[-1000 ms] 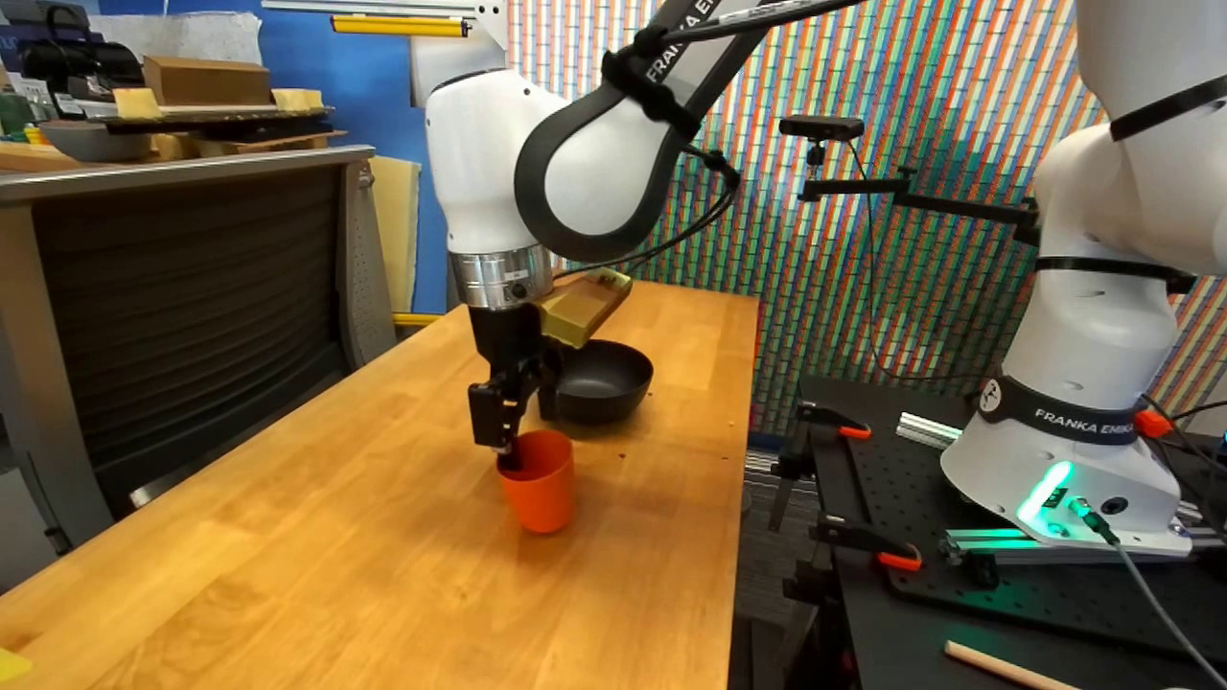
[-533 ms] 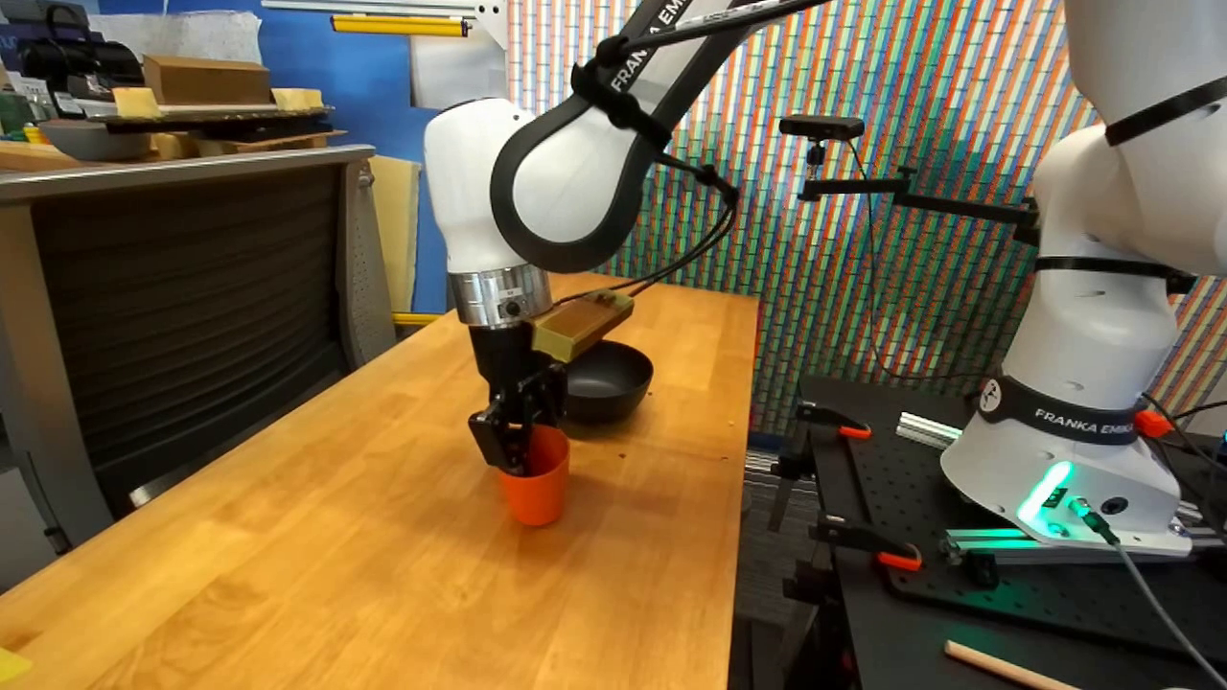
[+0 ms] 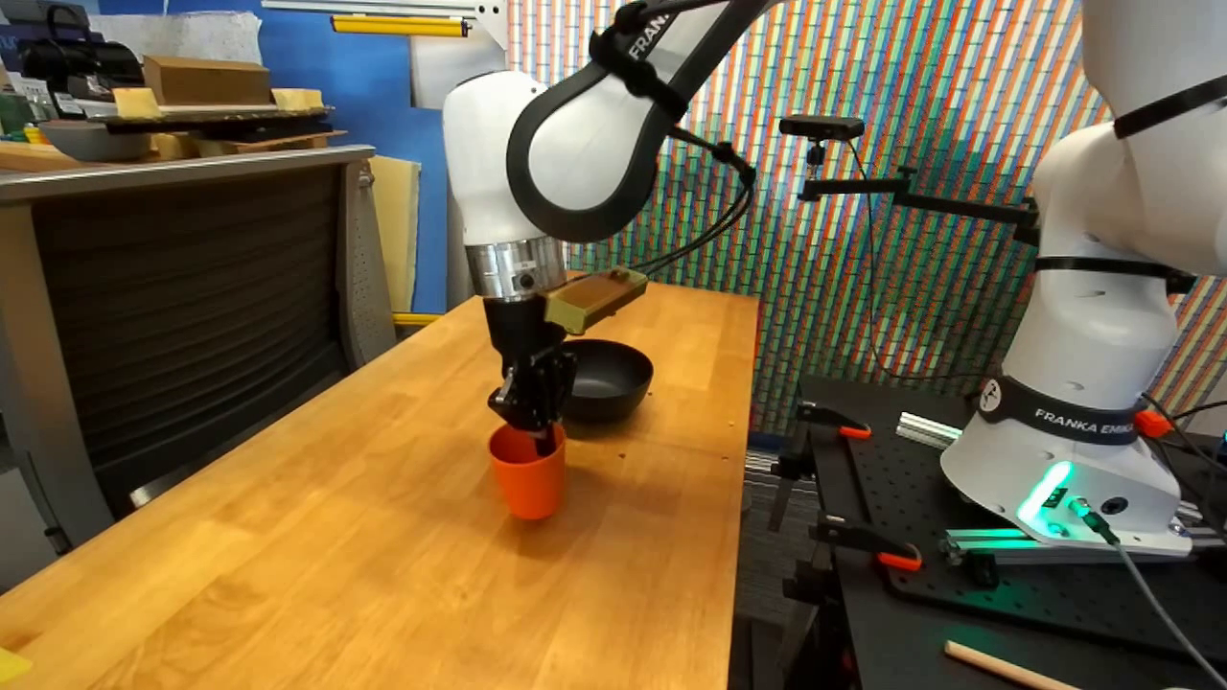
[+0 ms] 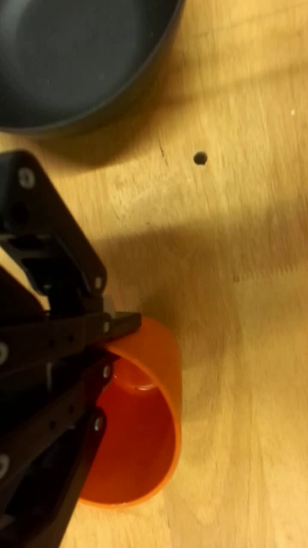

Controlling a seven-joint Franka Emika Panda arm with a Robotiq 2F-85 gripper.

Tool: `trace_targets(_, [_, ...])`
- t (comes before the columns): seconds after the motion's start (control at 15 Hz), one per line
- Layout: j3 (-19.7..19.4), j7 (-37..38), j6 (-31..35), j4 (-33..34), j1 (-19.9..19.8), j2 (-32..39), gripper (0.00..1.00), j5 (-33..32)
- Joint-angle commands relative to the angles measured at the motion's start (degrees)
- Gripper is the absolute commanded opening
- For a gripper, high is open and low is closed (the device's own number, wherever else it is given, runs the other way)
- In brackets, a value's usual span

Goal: Put the cup in the bowl

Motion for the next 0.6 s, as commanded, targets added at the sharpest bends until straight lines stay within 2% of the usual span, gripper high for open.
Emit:
trace_targets(0.0, [-4.0, 3.6, -1.9, -8.9, 1.1, -13.2, 0.01, -3.5])
trace_targets(0.27, [-7.7, 12.2, -0.8, -17.0, -0.7, -24.9, 0.01, -10.7])
trace_targets(0.4, [-8.4, 17.8, -0.2, -18.8, -2.6, -27.4, 0.01, -15.9])
trace_targets(0.53, [-8.2, 20.5, -0.4, -19.2, -5.0, -28.5, 0.01, -18.5])
